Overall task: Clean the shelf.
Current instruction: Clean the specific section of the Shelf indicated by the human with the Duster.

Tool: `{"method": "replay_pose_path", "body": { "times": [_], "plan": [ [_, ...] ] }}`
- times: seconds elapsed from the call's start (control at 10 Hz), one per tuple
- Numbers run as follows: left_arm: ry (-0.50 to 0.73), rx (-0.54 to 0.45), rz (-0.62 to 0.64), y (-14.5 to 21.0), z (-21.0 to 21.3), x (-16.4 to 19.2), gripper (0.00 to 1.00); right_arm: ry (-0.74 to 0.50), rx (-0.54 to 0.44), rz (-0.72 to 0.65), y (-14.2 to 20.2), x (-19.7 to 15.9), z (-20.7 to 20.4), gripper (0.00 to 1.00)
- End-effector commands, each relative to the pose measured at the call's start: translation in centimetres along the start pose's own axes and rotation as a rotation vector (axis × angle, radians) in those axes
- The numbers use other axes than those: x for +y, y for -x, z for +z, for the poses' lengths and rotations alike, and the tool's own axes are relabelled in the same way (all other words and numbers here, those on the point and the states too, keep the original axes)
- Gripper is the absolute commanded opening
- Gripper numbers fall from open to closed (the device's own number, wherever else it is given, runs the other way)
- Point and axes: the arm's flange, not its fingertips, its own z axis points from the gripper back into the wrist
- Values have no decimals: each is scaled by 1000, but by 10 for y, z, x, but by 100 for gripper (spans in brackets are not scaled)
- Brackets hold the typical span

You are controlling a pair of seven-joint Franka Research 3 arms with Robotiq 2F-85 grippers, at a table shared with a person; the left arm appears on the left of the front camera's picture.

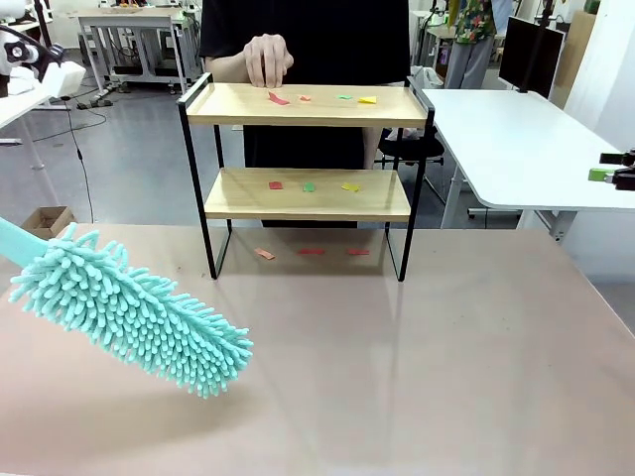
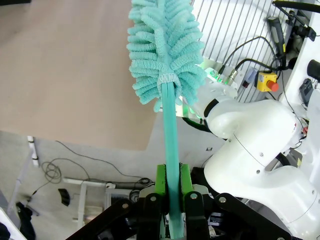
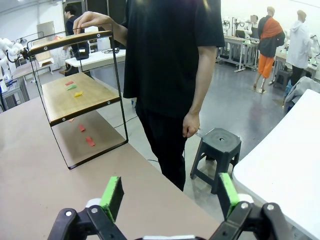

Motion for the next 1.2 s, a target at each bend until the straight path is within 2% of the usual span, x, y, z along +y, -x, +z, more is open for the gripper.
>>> {"method": "replay_pose_path", "body": {
  "times": [0.0,0.1,0.4,0.7,1.1],
  "plan": [
    [69,-156,8,6,16,-12,13,-3,2,5,-2,1,-1,100],
    [51,-244,-45,8,32,-27,13,-3,2,5,-2,1,-1,100],
    [118,-415,-33,-11,77,-59,13,-3,2,5,-2,1,-1,100],
    [90,-698,149,-71,121,-117,13,-3,2,5,-2,1,-1,100],
    [-5,-1029,493,-131,144,-151,13,-3,2,5,-2,1,-1,100]
  ]
}}
